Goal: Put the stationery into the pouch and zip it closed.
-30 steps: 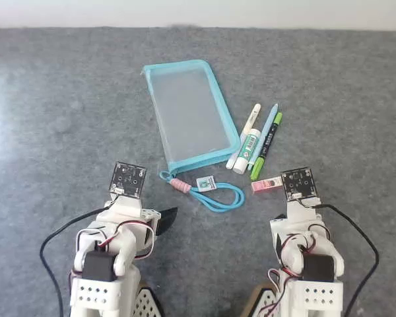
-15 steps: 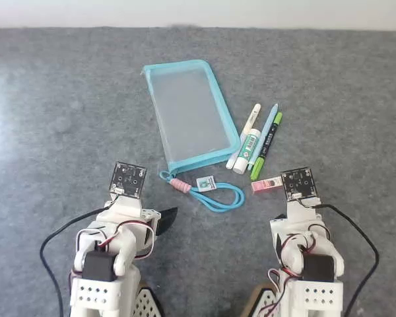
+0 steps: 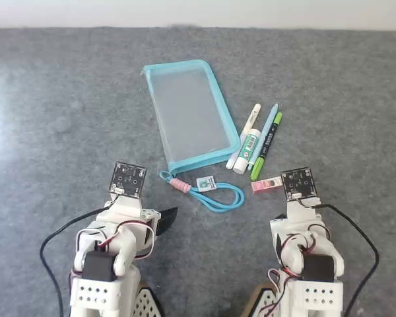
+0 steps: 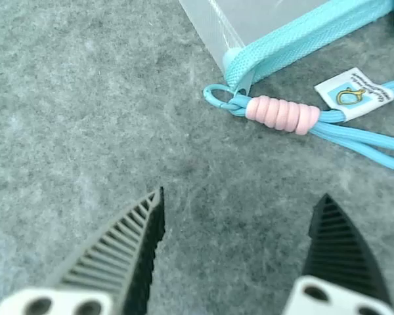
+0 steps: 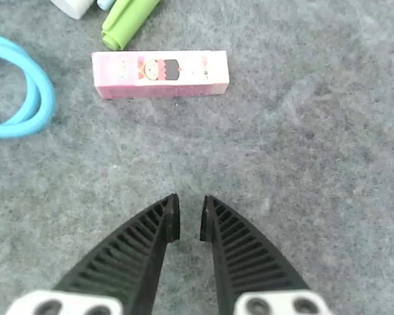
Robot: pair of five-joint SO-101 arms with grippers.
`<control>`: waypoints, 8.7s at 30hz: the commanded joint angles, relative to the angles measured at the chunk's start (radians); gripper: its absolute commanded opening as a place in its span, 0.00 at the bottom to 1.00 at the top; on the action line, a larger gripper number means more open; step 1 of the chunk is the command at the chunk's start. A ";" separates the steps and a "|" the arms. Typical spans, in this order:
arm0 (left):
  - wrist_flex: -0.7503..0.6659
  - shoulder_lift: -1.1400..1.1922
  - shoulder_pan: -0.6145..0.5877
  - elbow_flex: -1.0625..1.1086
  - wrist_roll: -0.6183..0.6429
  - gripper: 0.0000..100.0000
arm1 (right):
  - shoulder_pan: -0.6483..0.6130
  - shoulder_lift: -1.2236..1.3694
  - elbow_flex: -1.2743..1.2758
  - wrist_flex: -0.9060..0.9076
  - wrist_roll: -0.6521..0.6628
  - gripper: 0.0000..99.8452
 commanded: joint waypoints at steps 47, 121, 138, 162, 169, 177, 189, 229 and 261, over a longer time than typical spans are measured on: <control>-0.456 0.726 -0.606 -0.246 -0.258 0.34 | -0.725 1.477 -1.037 -0.415 0.143 0.27; -0.087 0.554 -0.147 -0.719 -0.074 0.47 | -0.562 1.204 -1.260 -0.213 0.055 0.01; -0.143 0.318 -0.140 -0.550 0.021 0.43 | -0.685 0.964 -1.128 -0.150 0.049 0.01; -0.233 0.324 -0.094 -0.441 0.002 0.40 | -0.688 1.043 -1.128 -0.185 0.023 0.01; -0.302 0.324 -0.095 -0.389 0.005 0.32 | -0.691 1.043 -1.128 -0.182 0.023 0.01; -0.331 0.319 -0.094 -0.371 0.000 0.19 | -0.688 1.053 -1.123 -0.182 0.023 0.01; -0.331 0.319 -0.095 -0.358 -0.002 0.14 | -0.479 1.055 -1.037 -0.185 0.121 0.01; -0.253 0.322 -0.120 -0.423 0.002 0.35 | -0.498 1.299 -1.442 0.018 0.104 0.01; -0.382 0.324 -0.129 -0.344 -0.003 0.35 | -0.624 1.291 -1.582 0.194 0.109 0.01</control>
